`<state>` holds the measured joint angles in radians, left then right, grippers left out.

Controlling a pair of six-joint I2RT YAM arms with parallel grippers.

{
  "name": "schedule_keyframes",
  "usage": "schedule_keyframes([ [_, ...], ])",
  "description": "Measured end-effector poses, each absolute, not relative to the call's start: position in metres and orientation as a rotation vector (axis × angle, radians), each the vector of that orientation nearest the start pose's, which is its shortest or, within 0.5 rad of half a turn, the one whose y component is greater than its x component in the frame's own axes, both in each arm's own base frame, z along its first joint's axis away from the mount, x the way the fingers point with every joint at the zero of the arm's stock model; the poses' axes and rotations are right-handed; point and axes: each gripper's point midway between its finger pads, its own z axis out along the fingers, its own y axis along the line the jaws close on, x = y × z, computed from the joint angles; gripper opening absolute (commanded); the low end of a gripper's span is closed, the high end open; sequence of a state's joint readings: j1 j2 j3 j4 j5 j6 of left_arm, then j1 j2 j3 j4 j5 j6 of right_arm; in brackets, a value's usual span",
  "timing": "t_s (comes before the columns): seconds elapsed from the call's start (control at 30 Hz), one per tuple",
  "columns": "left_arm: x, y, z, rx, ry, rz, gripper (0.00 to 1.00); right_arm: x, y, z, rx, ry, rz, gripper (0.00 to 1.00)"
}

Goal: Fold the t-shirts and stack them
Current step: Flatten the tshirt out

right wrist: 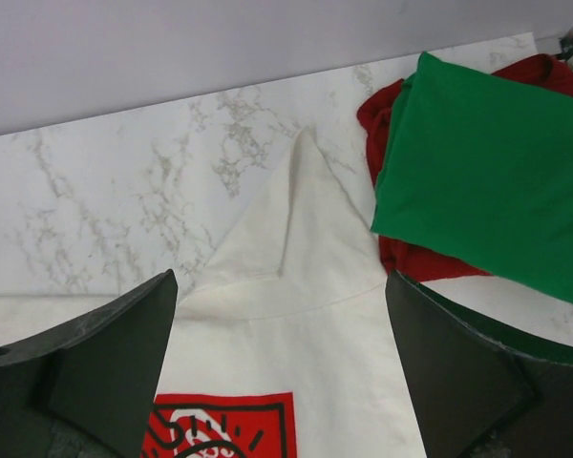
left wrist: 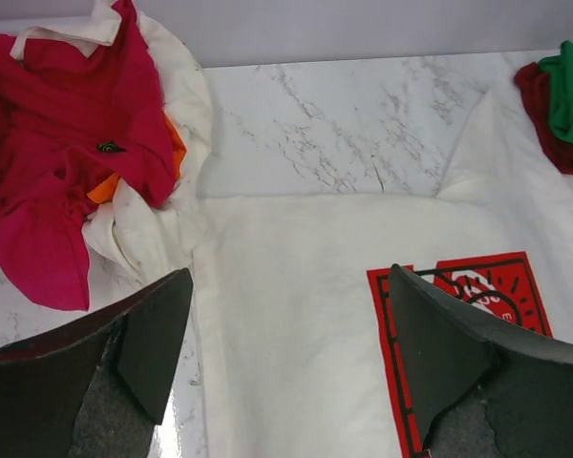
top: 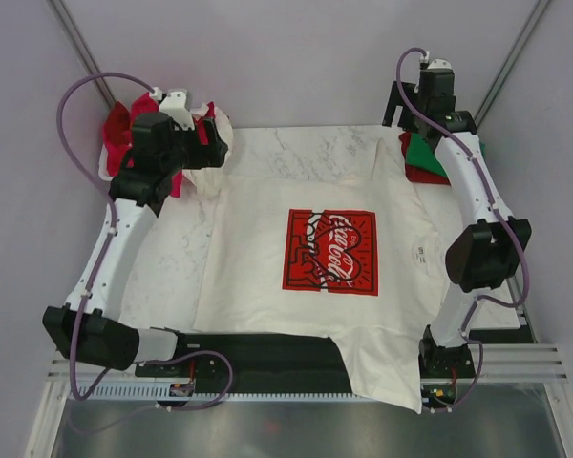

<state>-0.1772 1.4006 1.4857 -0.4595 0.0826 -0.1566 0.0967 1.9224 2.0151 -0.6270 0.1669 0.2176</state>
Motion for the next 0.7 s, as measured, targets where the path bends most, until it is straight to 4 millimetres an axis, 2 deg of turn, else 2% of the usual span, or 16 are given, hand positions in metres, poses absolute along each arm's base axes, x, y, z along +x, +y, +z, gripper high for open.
schedule_keyframes([
  [0.07, 0.393, -0.097, 0.333, 0.086, 1.919, -0.321, 0.89, 0.524, 0.040, 0.282, 0.222, 2.077, 0.079, 0.97],
  [0.13, 0.370, -0.096, 0.323, 0.091, 1.913, -0.342, 0.88, 0.515, 0.051, 0.268, 0.212, 2.097, 0.152, 0.89],
  [0.2, 0.343, -0.095, 0.291, 0.094, 1.969, -0.363, 0.87, 0.514, 0.060, 0.245, 0.211, 2.138, 0.209, 0.80],
  [0.27, 0.320, -0.094, 0.255, 0.090, 2.032, -0.385, 0.86, 0.516, 0.068, 0.213, 0.218, 2.204, 0.255, 0.73],
  [0.3, 0.309, -0.094, 0.241, 0.089, 2.059, -0.395, 0.85, 0.518, 0.072, 0.195, 0.225, 2.240, 0.274, 0.65],
  [0.43, 0.267, -0.091, 0.198, 0.076, 2.098, -0.427, 0.84, 0.523, 0.082, 0.131, 0.267, 2.368, 0.327, 0.56],
  [0.47, 0.259, -0.091, 0.193, 0.077, 2.092, -0.435, 0.84, 0.525, 0.084, 0.116, 0.283, 2.398, 0.335, 0.55],
  [0.57, 0.246, -0.093, 0.189, 0.085, 2.063, -0.458, 0.84, 0.532, 0.086, 0.090, 0.314, 2.443, 0.339, 0.52],
  [0.7, 0.239, -0.094, 0.208, 0.099, 1.981, -0.476, 0.84, 0.548, 0.088, 0.080, 0.336, 2.438, 0.344, 0.50],
])
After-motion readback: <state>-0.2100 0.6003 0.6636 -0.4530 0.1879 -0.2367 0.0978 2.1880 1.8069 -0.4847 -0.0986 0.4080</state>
